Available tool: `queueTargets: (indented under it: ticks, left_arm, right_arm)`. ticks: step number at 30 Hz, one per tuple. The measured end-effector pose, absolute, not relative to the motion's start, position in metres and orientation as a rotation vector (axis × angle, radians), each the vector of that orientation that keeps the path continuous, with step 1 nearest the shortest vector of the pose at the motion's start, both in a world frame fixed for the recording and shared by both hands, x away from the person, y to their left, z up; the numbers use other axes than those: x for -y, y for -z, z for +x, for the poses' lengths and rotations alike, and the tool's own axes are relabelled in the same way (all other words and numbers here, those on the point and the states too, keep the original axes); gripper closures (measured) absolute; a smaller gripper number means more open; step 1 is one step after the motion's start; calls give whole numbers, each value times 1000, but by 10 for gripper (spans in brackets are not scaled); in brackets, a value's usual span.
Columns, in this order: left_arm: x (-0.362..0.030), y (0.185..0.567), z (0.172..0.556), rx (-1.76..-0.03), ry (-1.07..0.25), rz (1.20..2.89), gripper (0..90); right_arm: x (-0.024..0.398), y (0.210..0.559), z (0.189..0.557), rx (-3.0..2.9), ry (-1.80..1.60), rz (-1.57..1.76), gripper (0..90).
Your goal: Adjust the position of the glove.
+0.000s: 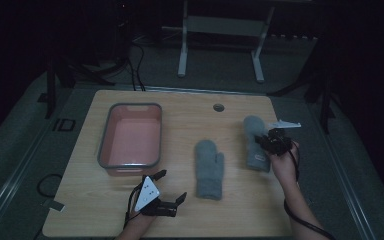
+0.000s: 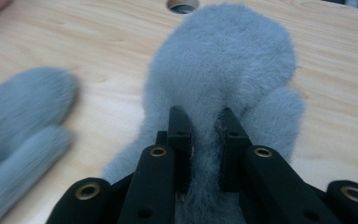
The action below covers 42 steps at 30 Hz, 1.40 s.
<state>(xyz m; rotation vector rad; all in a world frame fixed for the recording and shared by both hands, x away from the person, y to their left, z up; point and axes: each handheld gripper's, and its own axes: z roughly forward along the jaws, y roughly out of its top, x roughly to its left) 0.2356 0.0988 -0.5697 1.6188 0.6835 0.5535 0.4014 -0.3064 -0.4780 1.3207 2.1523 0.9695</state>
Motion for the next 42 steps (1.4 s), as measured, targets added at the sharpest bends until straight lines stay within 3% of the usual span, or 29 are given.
queueTargets:
  ticks: [10,19,31,42]
  left_arm:
    - [-99,570,235,-681,-557,1616,10]
    - [-98,570,235,-684,-540,1622,11]
    - [-97,570,234,-679,-551,1624,10]
    - [-97,570,234,-679,-551,1622,10]
  right_arm:
    - [306,480,336,-2203,-1018,1281,790]
    - [305,497,318,-2230,-990,1268,783]
    - [311,529,340,-2279,-876,1241,774]
    - [305,541,353,-2332,-871,1192,689]
